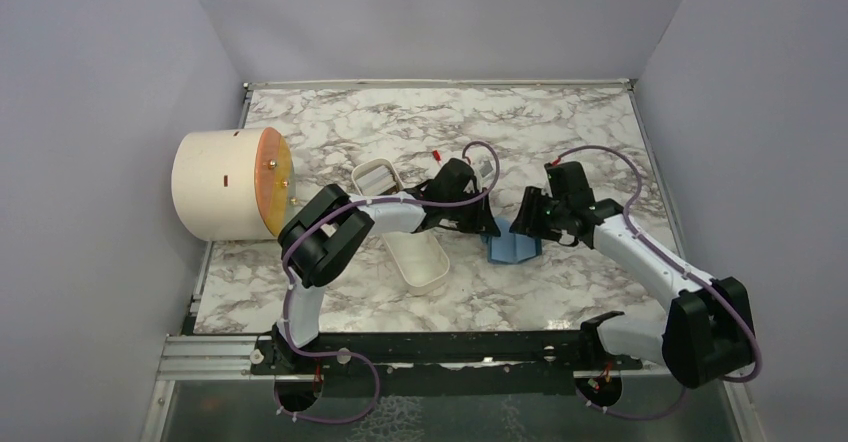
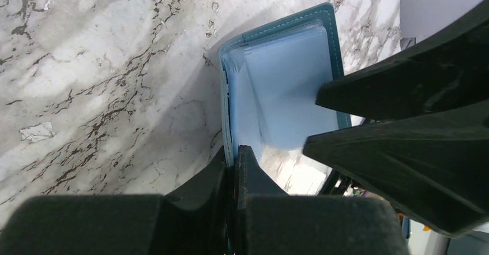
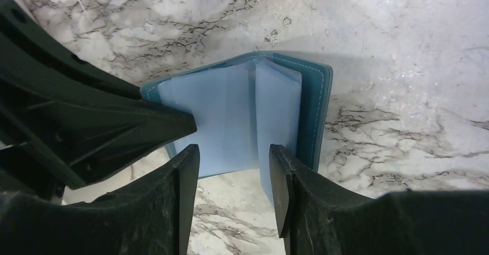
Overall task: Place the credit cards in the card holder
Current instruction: Open the card holder at the center of the board.
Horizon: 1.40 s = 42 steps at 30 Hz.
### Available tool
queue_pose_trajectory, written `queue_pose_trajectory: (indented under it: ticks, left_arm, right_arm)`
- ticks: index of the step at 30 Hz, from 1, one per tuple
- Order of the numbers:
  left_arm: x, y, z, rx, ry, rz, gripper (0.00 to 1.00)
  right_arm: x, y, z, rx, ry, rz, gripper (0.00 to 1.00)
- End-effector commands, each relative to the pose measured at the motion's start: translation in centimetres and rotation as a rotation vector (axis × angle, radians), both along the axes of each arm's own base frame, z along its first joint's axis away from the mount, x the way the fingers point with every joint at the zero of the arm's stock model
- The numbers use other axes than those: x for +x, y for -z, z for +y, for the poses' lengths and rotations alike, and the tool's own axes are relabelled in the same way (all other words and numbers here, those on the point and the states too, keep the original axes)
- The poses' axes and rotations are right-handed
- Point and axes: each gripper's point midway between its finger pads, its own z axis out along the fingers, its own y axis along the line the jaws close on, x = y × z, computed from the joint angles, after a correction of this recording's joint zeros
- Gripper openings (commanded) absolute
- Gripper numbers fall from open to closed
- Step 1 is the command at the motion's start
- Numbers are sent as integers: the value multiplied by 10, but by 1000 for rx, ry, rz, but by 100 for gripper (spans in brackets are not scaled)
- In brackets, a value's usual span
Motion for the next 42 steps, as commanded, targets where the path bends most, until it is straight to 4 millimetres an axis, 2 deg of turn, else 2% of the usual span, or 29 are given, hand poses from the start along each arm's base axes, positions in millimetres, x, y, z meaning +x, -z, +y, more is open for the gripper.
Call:
queue_pose_trajectory:
  ticks: [1,4,9,13,18,21,25,31,42]
  left_arm:
    - [-1,-7,-8,-51,12,-8,0]
    - [-1,3,-5,-25,5,-3,0]
    - [2,16,5,49,1,-35,6]
    - [11,22,16,128,-5,-79,21]
    - [19,17,23,155,-13,-110,36]
    - [19,15,23,152,-14,-112,39]
    - [21,13,26,155,-24,-112,38]
    - [19,14,24,134,-20,-100,21]
    - [10,13,12,15,-65,-11,4]
  right_arm:
    - [13,12,4,-17,1,-23,49]
    - [16,27,-8,-95,23,0,51]
    - [16,44,-22,-179,47,19,52]
    - [14,55,-19,-186,37,42,52]
    - [13,58,-16,-208,44,58,52]
    - [14,55,-14,-217,53,58,52]
    - [15,45,-11,-224,64,50,52]
    - [14,28,4,-188,54,21,50]
    - [17,41,16,-223,60,38,51]
